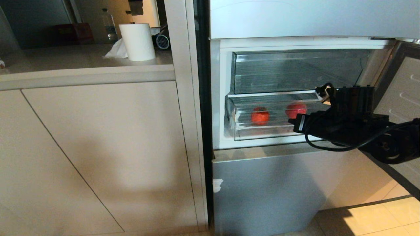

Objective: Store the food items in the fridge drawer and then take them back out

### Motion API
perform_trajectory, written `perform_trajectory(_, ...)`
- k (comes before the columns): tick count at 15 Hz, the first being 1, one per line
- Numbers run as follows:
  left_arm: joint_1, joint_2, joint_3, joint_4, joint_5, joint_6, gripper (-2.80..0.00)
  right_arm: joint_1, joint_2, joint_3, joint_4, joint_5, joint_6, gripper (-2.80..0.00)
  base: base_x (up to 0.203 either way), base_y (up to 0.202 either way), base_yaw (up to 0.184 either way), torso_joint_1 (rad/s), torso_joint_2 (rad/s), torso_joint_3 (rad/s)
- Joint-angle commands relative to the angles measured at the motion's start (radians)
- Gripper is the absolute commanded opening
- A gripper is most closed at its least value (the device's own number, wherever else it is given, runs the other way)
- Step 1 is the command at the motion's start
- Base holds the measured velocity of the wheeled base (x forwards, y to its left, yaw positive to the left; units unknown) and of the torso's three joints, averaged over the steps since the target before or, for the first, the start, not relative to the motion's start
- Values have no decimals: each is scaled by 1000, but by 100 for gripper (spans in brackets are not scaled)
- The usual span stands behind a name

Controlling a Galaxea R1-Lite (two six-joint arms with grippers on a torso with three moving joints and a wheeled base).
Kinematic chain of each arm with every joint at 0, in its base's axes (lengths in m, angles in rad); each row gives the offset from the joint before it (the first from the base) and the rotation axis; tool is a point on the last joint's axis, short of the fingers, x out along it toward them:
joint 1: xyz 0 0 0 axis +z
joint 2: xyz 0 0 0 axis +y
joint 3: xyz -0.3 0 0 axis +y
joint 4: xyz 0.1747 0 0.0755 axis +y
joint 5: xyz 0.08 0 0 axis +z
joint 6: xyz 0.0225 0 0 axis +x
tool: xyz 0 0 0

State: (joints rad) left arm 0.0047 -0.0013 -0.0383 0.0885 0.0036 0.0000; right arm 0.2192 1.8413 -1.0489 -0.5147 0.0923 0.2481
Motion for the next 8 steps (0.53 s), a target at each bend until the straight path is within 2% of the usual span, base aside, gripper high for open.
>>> perform_trajectory(1, 0, 0, 0, 0, 1, 0, -280, 7, -157, 117, -4, -1, 2, -280, 0, 0, 0, 0, 0, 0)
perform_trajectory(5, 1, 0, 0, 0, 1, 0, -280, 8, -504, 363, 17, -6, -6, -280, 0, 0, 0, 0, 0, 0)
perform_trajectory(8, 1, 0, 0, 0, -1, 0, -280, 7, -807, 525, 90, -15, -8, -280, 0, 0, 0, 0, 0, 0)
